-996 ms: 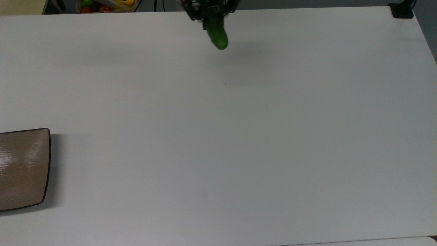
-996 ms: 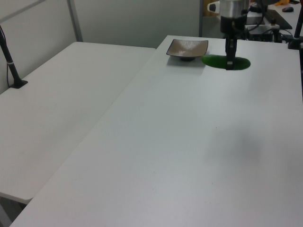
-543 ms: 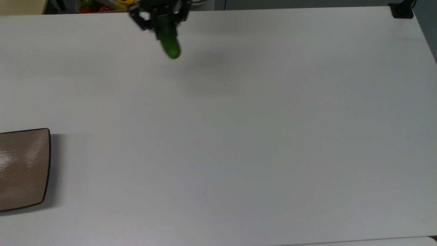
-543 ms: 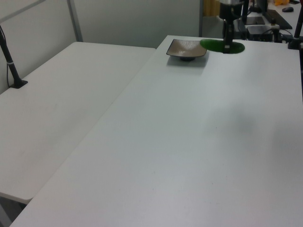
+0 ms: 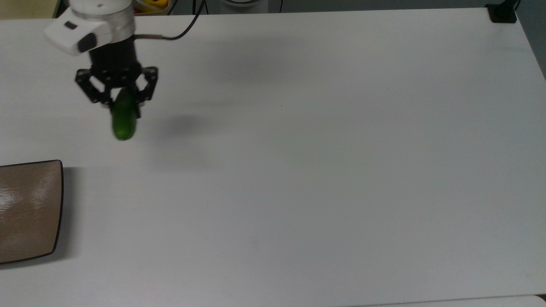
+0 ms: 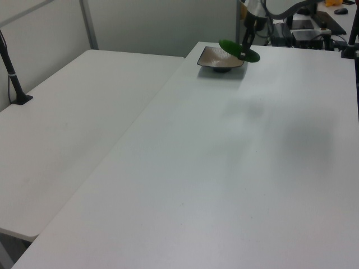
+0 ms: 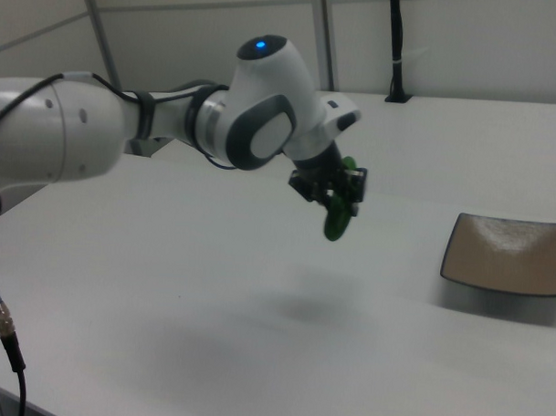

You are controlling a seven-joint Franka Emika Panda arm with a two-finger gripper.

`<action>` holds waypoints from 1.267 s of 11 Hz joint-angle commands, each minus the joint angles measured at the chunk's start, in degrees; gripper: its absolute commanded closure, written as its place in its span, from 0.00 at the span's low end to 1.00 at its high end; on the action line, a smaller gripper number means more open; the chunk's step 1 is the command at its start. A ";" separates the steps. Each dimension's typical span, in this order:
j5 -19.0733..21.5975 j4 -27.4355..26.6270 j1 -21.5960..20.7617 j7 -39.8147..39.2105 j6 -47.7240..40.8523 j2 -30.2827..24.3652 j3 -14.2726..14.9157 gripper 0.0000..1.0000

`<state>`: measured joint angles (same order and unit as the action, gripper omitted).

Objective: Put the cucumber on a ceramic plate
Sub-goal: 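Lift the cucumber and carry it toward the brown ceramic plate, then lower the cucumber onto the plate and open the gripper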

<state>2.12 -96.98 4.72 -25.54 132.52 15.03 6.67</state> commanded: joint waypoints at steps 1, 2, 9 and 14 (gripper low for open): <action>4.46 12.73 4.85 -1.18 2.83 10.15 -0.26 0.94; 5.25 16.70 5.73 -1.26 2.91 13.67 -0.26 0.94; 5.62 24.01 10.57 -1.09 26.55 27.84 -0.70 0.94; 5.53 25.44 11.89 -1.26 33.50 32.25 -0.70 0.84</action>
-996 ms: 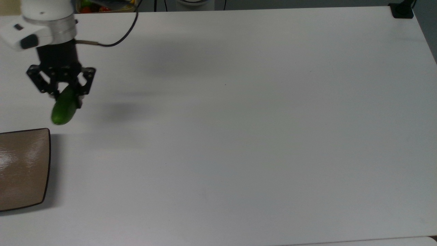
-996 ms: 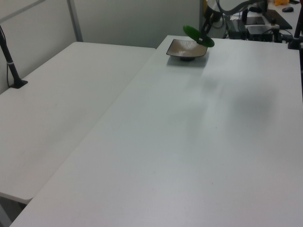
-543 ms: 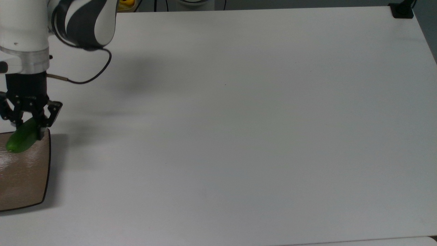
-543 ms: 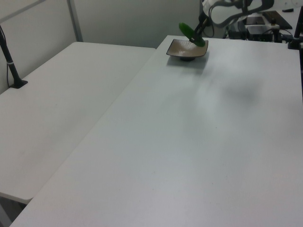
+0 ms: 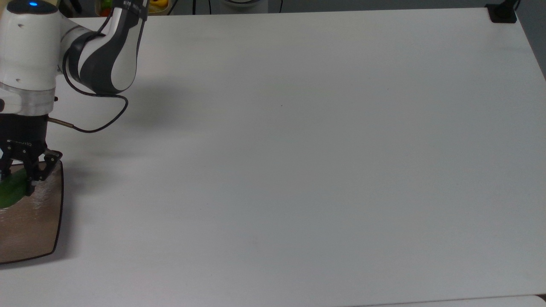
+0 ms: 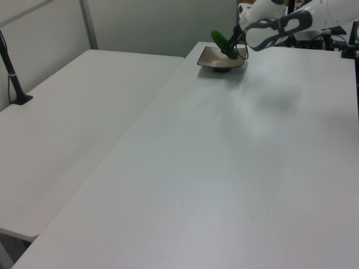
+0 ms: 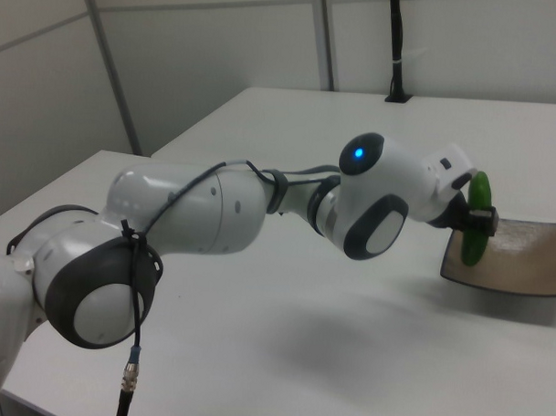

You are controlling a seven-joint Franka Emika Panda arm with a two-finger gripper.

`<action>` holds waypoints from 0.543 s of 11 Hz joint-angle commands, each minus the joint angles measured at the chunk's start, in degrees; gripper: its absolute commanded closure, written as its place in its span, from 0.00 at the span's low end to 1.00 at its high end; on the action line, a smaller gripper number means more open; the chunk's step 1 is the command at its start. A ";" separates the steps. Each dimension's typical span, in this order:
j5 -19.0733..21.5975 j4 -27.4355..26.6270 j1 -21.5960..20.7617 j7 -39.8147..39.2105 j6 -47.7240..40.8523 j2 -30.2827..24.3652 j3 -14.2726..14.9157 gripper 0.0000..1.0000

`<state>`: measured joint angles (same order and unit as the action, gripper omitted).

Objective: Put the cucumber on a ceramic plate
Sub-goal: 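Lower the cucumber onto the plate and open the gripper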

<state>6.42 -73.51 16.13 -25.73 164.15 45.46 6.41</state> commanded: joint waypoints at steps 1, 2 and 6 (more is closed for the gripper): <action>1.23 1.97 0.48 -1.08 1.88 1.82 -0.43 0.79; 1.23 1.97 0.48 -1.17 1.97 1.82 -0.34 0.69; 1.23 1.88 0.48 -1.25 2.05 2.09 -0.34 0.34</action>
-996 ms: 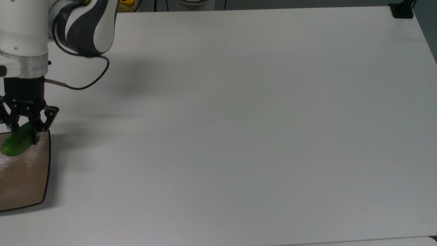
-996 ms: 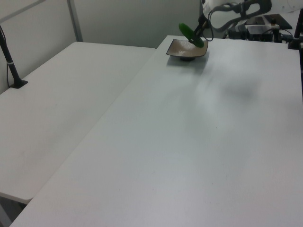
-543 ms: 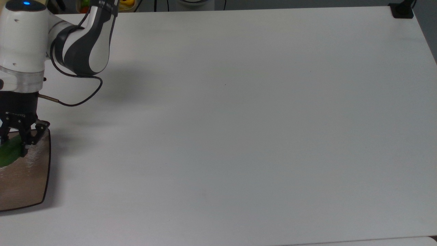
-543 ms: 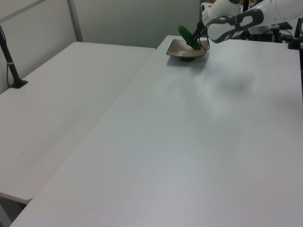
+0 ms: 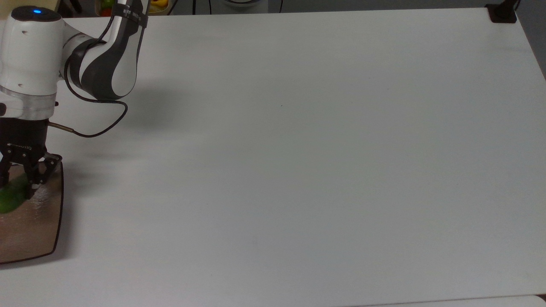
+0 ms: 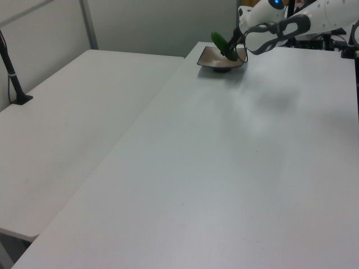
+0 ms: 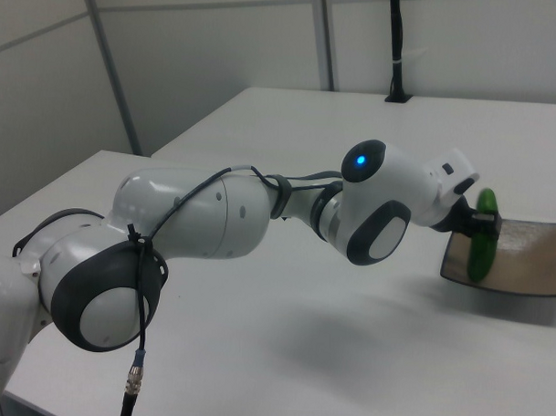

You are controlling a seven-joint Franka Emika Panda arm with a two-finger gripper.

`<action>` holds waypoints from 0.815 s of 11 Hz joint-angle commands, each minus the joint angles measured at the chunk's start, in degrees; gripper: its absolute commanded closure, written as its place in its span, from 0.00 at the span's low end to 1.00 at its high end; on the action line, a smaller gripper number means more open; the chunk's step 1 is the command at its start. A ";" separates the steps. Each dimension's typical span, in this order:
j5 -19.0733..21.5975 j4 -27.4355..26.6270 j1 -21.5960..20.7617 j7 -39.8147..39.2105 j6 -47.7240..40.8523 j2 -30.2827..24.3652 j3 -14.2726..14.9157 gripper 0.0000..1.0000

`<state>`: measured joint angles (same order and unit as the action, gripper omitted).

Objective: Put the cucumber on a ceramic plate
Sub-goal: 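Lower the cucumber onto the plate and open the gripper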

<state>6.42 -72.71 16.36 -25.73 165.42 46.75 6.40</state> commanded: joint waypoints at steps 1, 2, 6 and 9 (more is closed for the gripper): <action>1.14 1.08 0.25 -1.25 0.87 0.80 -0.34 0.15; 1.14 1.08 0.16 -1.25 1.22 0.80 -0.34 0.00; 0.96 -1.20 0.25 -0.82 1.58 -2.52 -0.34 0.00; 1.49 -5.41 -0.02 -0.73 -5.50 -11.12 -0.34 0.00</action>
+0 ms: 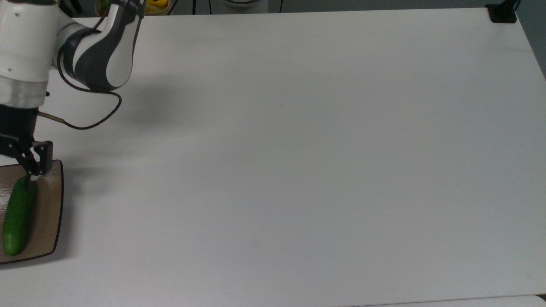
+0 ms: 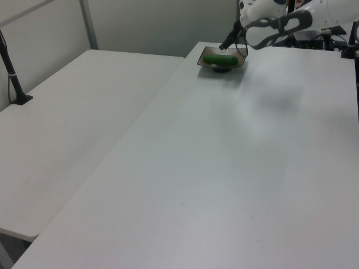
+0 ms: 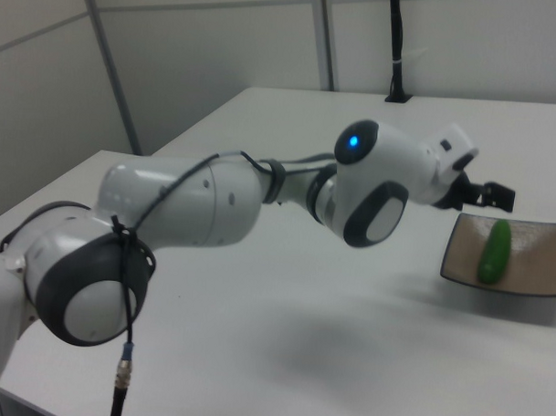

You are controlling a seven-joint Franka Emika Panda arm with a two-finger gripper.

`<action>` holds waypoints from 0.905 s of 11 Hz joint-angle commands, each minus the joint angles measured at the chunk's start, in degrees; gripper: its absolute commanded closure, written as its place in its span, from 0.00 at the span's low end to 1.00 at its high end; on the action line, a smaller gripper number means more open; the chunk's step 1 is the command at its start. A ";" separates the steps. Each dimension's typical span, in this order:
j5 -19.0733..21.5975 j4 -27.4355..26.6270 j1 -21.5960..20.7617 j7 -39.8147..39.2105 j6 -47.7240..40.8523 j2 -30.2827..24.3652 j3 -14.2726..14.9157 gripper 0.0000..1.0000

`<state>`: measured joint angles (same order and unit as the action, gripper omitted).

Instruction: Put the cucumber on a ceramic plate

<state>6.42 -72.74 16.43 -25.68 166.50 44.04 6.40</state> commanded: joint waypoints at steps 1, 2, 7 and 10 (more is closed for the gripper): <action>1.49 -5.83 -0.17 -0.78 -12.28 -11.40 -0.34 0.00; 1.40 -6.62 -0.26 -0.69 -17.73 -14.30 -0.34 0.00; 1.22 -10.93 -2.62 9.63 -55.95 -32.85 -0.16 0.00; 0.26 -11.80 -7.71 15.99 -71.79 -40.32 0.10 0.00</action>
<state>6.68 -79.91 12.88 -14.05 102.69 10.50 5.91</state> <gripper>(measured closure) 0.000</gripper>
